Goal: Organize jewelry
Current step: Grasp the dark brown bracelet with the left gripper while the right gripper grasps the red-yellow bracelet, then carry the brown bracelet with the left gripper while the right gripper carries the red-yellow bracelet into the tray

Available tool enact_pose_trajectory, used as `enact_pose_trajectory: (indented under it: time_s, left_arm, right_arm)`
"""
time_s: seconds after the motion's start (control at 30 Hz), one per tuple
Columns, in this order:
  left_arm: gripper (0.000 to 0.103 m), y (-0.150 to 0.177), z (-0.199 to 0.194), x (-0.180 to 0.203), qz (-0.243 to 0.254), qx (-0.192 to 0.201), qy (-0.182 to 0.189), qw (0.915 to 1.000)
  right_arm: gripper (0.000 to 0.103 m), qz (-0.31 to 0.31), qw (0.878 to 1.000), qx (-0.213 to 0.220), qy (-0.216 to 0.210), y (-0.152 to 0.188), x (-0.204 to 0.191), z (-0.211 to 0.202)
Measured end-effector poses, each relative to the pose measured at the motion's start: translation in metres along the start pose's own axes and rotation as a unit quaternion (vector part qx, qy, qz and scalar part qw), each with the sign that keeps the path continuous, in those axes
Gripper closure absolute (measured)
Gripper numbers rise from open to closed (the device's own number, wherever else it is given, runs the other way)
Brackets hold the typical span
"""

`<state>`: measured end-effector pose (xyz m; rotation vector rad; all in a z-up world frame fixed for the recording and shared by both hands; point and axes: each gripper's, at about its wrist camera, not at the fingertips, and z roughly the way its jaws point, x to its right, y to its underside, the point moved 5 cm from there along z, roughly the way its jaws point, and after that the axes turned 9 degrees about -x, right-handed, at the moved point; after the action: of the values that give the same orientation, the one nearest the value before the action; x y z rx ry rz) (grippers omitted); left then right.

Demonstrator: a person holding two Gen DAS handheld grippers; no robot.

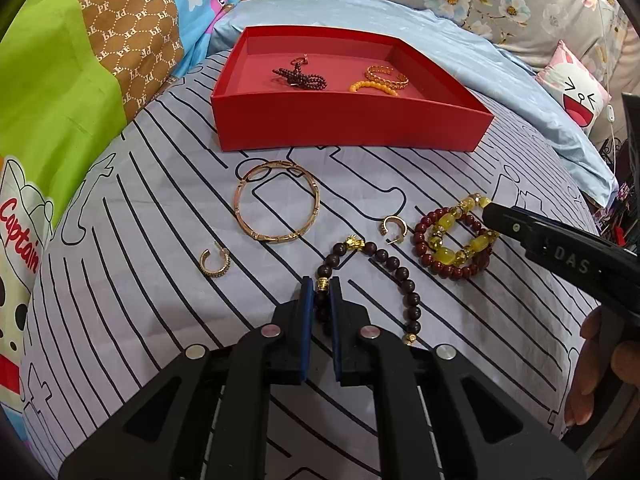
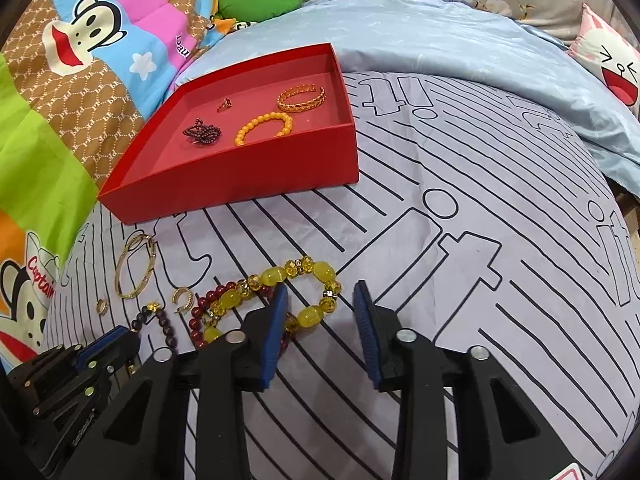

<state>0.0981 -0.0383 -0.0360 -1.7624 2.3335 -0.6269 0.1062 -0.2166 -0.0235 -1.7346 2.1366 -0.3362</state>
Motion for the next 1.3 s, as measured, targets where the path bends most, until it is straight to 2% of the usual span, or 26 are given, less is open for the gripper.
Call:
enact_pose_trajectory:
  time_s: [0.1,0.3,0.53,0.8,1.07,1.3]
  left_arm:
    - [0.095,0.0,0.0,0.0,0.0,0.0,0.0,1.0]
    - [0.095,0.0,0.0,0.0,-0.002,0.0,0.001,1.0]
    - [0.095,-0.002,0.0,-0.003,-0.01,-0.007,0.012,0.9999]
    - [0.095,-0.001,-0.005,-0.004,-0.016,-0.013,0.027,0.9994]
    - [0.095,-0.006,-0.033,0.002,-0.009,0.003,0.048,0.9988]
    - [0.095,-0.019,-0.059,0.015,0.011,0.019,0.063,0.9978]
  right_arm:
    - [0.085,-0.002,1.0,-0.001,0.008,0.0,0.0,0.005]
    - [0.094,-0.012,1.0,0.008,0.023,0.003,0.001,0.004]
    - [0.094,0.002,1.0,0.009,0.006,0.007,0.006,-0.006]
    - [0.094,0.003,0.999,0.037,-0.015,0.004,0.004,-0.042]
    - [0.094,-0.007,0.997,0.068,-0.027,-0.001,-0.006,-0.08]
    - [0.094,-0.013,0.997,0.077,-0.026,-0.008,-0.008,-0.095]
